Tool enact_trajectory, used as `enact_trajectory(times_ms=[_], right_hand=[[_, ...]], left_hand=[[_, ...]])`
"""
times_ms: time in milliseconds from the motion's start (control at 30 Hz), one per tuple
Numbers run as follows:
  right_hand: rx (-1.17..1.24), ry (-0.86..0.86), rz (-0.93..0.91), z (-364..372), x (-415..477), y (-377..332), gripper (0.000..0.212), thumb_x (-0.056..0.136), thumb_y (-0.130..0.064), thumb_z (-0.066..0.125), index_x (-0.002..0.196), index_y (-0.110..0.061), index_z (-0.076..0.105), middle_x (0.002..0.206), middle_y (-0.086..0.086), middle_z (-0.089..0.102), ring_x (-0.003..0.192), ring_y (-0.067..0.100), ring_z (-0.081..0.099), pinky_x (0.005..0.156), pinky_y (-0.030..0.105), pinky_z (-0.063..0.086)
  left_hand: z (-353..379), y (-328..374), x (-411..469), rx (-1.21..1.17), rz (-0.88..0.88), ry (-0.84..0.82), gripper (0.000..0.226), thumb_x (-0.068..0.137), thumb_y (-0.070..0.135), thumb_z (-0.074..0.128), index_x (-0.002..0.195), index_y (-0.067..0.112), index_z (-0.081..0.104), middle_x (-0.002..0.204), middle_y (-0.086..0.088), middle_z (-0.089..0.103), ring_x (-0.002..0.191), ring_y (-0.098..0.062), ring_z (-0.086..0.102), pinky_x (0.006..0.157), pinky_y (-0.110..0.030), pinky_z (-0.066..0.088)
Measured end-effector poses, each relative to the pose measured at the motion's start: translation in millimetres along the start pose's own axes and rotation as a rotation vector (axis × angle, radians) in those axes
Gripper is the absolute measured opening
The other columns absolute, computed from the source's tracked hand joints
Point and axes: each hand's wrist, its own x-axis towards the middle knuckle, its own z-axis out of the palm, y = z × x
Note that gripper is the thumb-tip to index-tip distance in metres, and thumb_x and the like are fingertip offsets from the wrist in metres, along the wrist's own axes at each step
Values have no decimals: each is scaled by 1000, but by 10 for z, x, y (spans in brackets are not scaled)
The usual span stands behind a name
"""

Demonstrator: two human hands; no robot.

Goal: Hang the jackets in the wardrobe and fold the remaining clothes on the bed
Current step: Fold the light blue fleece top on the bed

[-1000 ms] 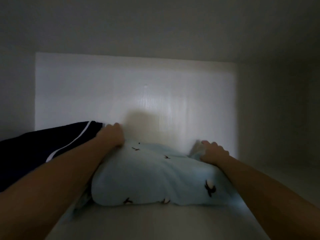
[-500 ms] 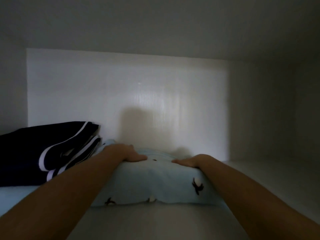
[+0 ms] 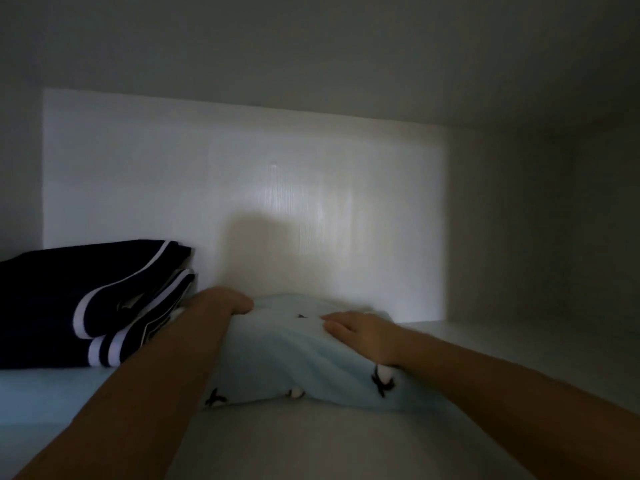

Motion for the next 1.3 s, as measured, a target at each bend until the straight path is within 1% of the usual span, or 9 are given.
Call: enact_trajectory(times_ms=[167, 300, 467, 600, 800, 900, 1033, 1167, 1300], right_hand=[[-145, 200, -58, -121, -320, -49, 53, 97, -56, 31, 143, -30, 38, 146, -4, 43, 130, 13, 42, 110, 29, 29], [-354, 192, -456, 110, -494, -168, 75, 85, -61, 48, 150, -33, 20, 152, -1, 33, 137, 13, 33, 112, 26, 23], [-393, 101, -356, -42, -429, 135, 76, 85, -35, 63, 148, -27, 21, 151, -3, 36, 136, 13, 36, 111, 21, 25], [-480, -164, -33, -281, -480, 404, 89, 80, -33, 69, 151, -27, 16, 151, -3, 33, 135, 15, 37, 111, 31, 30], [-578, -438, 184, -611, -456, 187, 96, 82, -21, 69, 151, -28, 3, 157, 1, 15, 145, 27, 12, 114, 44, 19], [-172, -353, 113, -465, -512, 65, 83, 92, -37, 56, 152, -30, 0, 160, -1, 3, 146, 18, 3, 118, 36, 8], [-396, -199, 228, -258, -819, 174, 91, 88, -63, 48, 152, -26, -7, 160, 4, 0, 146, 23, 10, 118, 41, 14], [-579, -149, 378, -426, -1128, 238, 75, 96, -48, 42, 152, -24, -2, 155, 7, 22, 139, 28, 28, 113, 47, 25], [-596, -62, 366, -516, -1688, 15, 70, 98, -42, 42, 152, -24, 1, 158, 2, 15, 143, 25, 21, 115, 46, 23]], left_hand=[[-135, 90, -660, -114, 309, 519, 45, 93, 53, 37, 115, 19, 55, 120, -6, 59, 99, -20, 54, 83, -31, 42], [115, -174, -1309, 88, 752, 318, 97, 58, 96, 28, 140, 44, 25, 145, 12, 35, 128, -10, 36, 110, -34, 27], [206, -467, -1394, 428, 737, 415, 99, 70, 63, 57, 148, 36, 4, 152, 5, 20, 137, -13, 25, 112, -35, 24], [148, -488, -1347, 447, 745, 312, 103, 69, 66, 60, 149, 34, 2, 153, 7, 19, 139, -12, 22, 114, -34, 21], [63, -440, -1240, 173, 717, 234, 97, 58, 97, 19, 140, 47, 21, 131, 16, 41, 115, -6, 42, 100, -30, 36], [163, -469, -1266, 180, 717, 334, 100, 56, 98, 17, 142, 47, 17, 139, 13, 35, 123, -9, 38, 104, -32, 32], [201, -616, -1431, 369, 719, 378, 109, 60, 94, 22, 149, 37, -3, 157, 3, 10, 142, -14, 16, 116, -34, 19], [173, -753, -1701, 630, 606, 377, 97, 83, 76, 29, 140, 27, -33, 158, -6, -11, 146, -23, 5, 116, -36, 19], [126, -699, -2110, 668, 563, 416, 82, 94, 57, 30, 147, 23, -23, 159, -8, -9, 145, -21, 11, 113, -33, 25]])
